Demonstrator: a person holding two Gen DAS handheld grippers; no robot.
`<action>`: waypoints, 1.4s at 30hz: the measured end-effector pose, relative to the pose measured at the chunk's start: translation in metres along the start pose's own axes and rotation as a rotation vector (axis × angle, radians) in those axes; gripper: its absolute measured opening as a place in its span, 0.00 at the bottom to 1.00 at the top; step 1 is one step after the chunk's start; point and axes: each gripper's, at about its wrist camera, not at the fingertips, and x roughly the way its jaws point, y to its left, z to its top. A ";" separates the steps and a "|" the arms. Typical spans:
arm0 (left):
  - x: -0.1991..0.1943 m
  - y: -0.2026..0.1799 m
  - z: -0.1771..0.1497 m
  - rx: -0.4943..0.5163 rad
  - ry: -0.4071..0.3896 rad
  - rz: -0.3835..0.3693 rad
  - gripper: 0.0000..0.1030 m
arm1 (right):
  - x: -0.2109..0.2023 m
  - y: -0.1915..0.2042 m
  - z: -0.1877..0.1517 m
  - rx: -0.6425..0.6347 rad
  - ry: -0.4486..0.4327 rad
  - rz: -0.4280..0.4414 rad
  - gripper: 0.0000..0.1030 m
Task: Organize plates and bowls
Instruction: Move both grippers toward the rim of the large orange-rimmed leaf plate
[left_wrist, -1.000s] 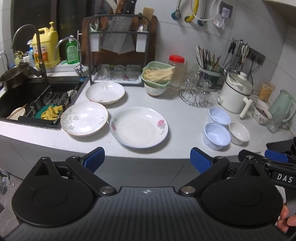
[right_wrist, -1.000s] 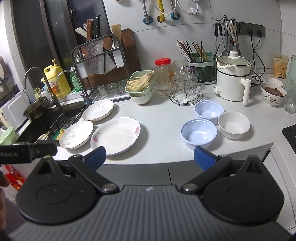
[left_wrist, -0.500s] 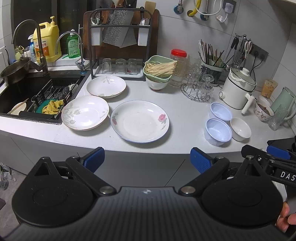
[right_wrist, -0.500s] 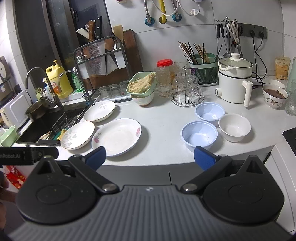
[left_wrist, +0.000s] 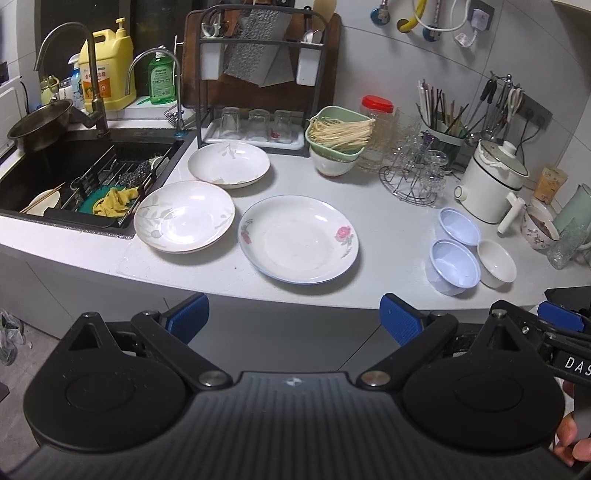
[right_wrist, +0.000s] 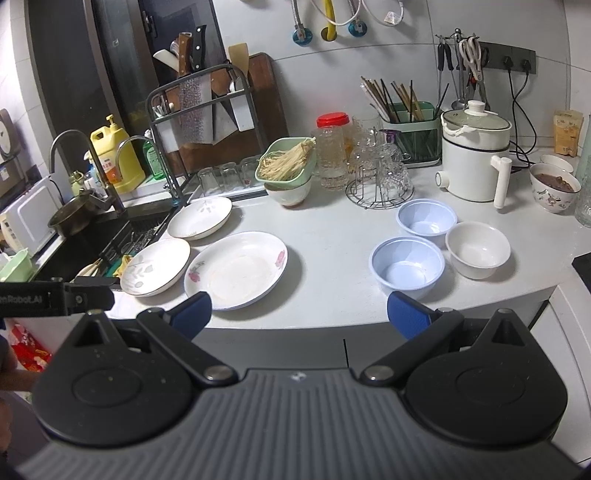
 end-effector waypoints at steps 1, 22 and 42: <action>0.002 0.002 0.000 0.000 0.003 0.001 0.97 | 0.002 0.002 -0.001 -0.002 0.000 0.004 1.00; 0.072 0.063 0.028 -0.017 0.060 0.004 0.97 | 0.052 0.036 0.003 0.024 0.011 -0.007 1.00; 0.133 0.141 0.082 0.059 0.131 -0.036 0.97 | 0.120 0.118 0.015 0.033 0.068 -0.017 1.00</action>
